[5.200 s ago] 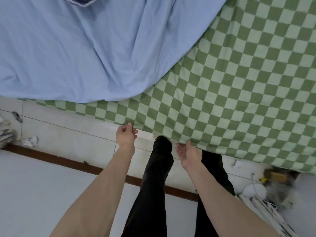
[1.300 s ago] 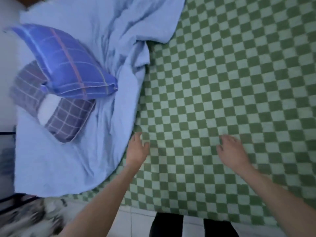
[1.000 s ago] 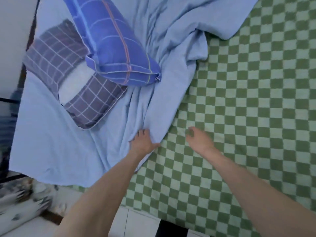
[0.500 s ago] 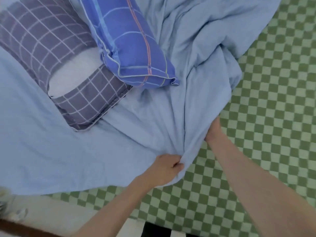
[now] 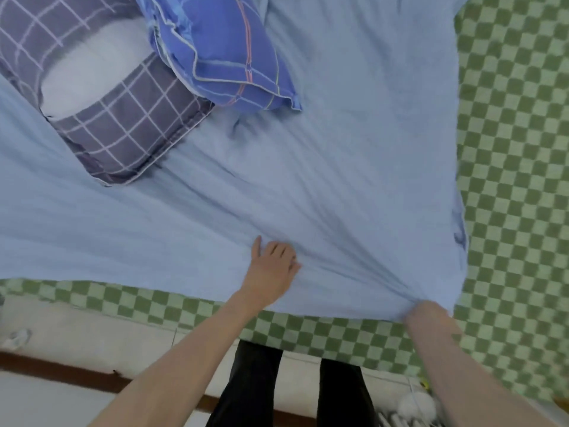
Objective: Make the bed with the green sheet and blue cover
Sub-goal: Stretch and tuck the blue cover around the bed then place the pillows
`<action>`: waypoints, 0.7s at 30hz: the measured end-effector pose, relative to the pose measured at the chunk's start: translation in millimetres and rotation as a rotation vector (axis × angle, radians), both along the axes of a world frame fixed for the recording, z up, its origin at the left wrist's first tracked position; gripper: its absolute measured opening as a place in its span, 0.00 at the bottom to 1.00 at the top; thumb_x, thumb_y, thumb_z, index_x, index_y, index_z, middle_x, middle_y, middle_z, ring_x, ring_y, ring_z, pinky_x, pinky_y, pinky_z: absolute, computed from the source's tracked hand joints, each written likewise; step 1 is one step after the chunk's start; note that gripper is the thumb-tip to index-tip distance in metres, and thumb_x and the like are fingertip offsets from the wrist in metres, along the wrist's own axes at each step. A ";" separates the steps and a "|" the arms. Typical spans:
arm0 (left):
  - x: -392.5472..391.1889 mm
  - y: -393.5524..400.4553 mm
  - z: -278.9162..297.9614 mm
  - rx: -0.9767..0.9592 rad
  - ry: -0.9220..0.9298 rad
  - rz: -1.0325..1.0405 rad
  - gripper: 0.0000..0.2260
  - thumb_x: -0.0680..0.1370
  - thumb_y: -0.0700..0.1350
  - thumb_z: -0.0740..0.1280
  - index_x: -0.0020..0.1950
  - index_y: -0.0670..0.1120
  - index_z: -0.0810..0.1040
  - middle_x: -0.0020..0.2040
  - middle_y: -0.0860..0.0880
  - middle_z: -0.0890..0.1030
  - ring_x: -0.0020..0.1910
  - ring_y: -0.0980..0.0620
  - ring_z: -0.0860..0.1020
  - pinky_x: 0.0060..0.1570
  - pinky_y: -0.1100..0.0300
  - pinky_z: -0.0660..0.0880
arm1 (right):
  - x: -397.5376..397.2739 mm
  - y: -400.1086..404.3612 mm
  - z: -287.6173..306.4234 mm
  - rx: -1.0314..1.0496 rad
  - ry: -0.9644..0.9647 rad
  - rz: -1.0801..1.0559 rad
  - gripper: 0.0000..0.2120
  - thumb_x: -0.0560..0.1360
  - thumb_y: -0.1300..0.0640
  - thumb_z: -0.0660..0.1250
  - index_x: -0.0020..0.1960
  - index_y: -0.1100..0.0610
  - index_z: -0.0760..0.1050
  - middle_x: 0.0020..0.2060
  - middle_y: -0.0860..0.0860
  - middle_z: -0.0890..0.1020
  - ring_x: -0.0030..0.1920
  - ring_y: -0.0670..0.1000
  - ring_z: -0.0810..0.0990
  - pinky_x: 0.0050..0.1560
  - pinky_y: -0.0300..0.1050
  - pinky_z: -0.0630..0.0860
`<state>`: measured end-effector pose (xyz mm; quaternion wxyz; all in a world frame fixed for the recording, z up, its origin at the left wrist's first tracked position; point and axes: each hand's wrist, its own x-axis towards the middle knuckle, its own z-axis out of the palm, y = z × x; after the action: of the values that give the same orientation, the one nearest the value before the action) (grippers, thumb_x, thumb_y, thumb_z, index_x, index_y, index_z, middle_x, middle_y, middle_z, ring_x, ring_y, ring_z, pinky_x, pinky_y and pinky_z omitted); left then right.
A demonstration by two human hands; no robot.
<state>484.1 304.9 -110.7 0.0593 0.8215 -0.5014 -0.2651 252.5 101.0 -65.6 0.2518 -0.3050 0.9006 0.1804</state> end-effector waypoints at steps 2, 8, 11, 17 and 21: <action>-16.7 13.2 -9.6 0.068 -0.043 -0.048 0.18 0.75 0.57 0.69 0.58 0.46 0.81 0.60 0.47 0.81 0.62 0.44 0.77 0.69 0.29 0.62 | -19.7 1.2 -19.0 -0.230 -0.274 -0.310 0.19 0.83 0.50 0.57 0.67 0.61 0.72 0.63 0.56 0.76 0.62 0.57 0.76 0.60 0.51 0.73; -63.6 34.7 -37.5 0.246 -0.154 0.177 0.24 0.78 0.56 0.66 0.70 0.45 0.74 0.75 0.43 0.70 0.75 0.43 0.67 0.72 0.30 0.55 | -26.5 -37.0 -49.8 -0.468 -0.330 -0.122 0.28 0.82 0.39 0.51 0.65 0.58 0.77 0.58 0.58 0.81 0.54 0.60 0.80 0.55 0.51 0.76; -111.9 33.1 -43.6 0.166 -0.181 0.285 0.24 0.80 0.57 0.61 0.72 0.47 0.71 0.78 0.42 0.65 0.77 0.43 0.63 0.74 0.35 0.53 | -63.0 -85.2 -69.2 -0.541 -0.228 -0.088 0.24 0.81 0.46 0.55 0.71 0.60 0.68 0.69 0.58 0.73 0.66 0.60 0.74 0.63 0.51 0.70; -154.1 4.5 -38.9 0.010 0.291 1.856 0.42 0.73 0.62 0.69 0.80 0.46 0.58 0.80 0.42 0.58 0.77 0.40 0.60 0.76 0.43 0.60 | -100.1 -145.6 -77.2 -0.206 -0.685 -0.025 0.36 0.70 0.56 0.70 0.75 0.59 0.64 0.61 0.53 0.76 0.55 0.53 0.78 0.50 0.48 0.79; -139.2 13.6 -28.9 -0.418 0.979 2.198 0.23 0.74 0.56 0.72 0.65 0.48 0.78 0.62 0.48 0.81 0.53 0.48 0.82 0.46 0.56 0.82 | -121.7 -153.3 -66.4 0.090 -0.940 0.096 0.13 0.72 0.66 0.67 0.56 0.62 0.78 0.47 0.58 0.81 0.48 0.57 0.79 0.48 0.51 0.78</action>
<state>344.9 318.4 -139.7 0.5654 0.5960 0.5026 -0.2694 130.8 -52.4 -132.0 0.6363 -0.3835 0.6654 0.0731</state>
